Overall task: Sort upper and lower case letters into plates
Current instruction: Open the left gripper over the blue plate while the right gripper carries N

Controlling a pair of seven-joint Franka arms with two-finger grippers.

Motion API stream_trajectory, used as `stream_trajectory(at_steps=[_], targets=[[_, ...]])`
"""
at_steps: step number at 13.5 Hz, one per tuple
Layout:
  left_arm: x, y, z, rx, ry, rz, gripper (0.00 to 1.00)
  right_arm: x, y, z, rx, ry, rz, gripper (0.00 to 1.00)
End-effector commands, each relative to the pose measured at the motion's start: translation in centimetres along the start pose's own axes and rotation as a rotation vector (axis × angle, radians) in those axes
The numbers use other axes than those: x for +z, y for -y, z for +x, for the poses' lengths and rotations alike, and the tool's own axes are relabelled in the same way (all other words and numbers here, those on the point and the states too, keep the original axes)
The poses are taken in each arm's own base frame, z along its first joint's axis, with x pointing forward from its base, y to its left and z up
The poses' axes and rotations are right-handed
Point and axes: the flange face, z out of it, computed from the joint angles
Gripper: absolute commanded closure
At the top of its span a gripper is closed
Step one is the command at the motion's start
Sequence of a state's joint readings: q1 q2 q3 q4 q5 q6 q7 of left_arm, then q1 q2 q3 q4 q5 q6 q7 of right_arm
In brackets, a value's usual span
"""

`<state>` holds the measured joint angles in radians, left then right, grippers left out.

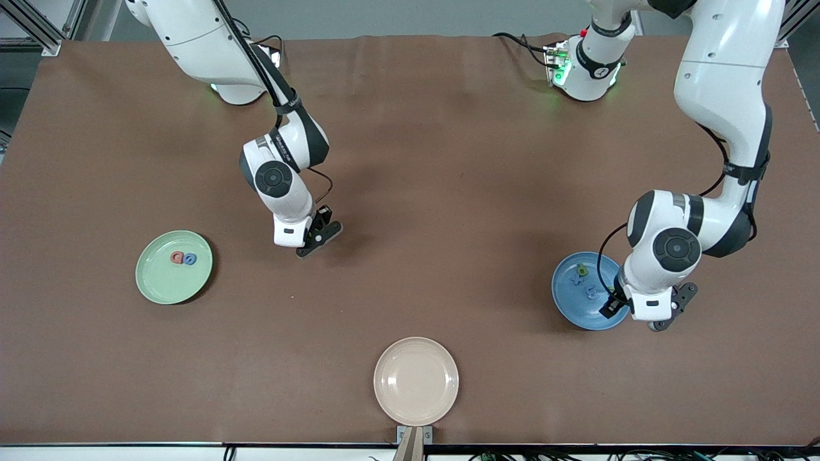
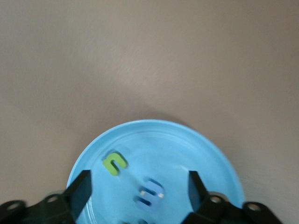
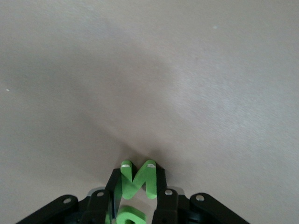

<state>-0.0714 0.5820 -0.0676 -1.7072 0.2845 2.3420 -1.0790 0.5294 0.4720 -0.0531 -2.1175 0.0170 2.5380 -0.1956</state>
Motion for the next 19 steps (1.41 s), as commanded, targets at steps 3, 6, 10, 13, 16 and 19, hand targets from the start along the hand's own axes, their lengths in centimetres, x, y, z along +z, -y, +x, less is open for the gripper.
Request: stream_trajectory(at_steps=[3, 6, 10, 13, 16, 19], targets=[[-10.2, -0.3, 3.3, 0.212, -0.033, 0.048, 0.00, -8.9, -5.8, -0.2, 0.053, 0.096, 0.037, 0.91], [-17.1, 0.7, 5.8, 0.335, -0.019, 0.065, 0.00, -12.1, -12.1, -2.0, 0.042, 0.113, 0.058, 0.91], [-24.1, 3.9, 7.2, 0.454, 0.025, -0.038, 0.00, -12.8, -21.8, -5.7, -0.004, 0.062, 0.059, 0.91], [-28.6, 6.1, 7.1, 0.528, 0.026, -0.074, 0.00, -11.8, -26.8, -7.3, -0.053, 0.041, 0.033, 0.91], [-32.2, 9.0, 5.9, 0.505, 0.125, -0.106, 0.00, -8.4, -30.6, -8.2, -0.096, 0.008, -0.012, 0.91], [-36.0, 12.4, 5.0, 0.595, 0.163, -0.117, 0.00, -5.0, -32.9, -9.9, -0.117, 0.010, -0.011, 0.91]])
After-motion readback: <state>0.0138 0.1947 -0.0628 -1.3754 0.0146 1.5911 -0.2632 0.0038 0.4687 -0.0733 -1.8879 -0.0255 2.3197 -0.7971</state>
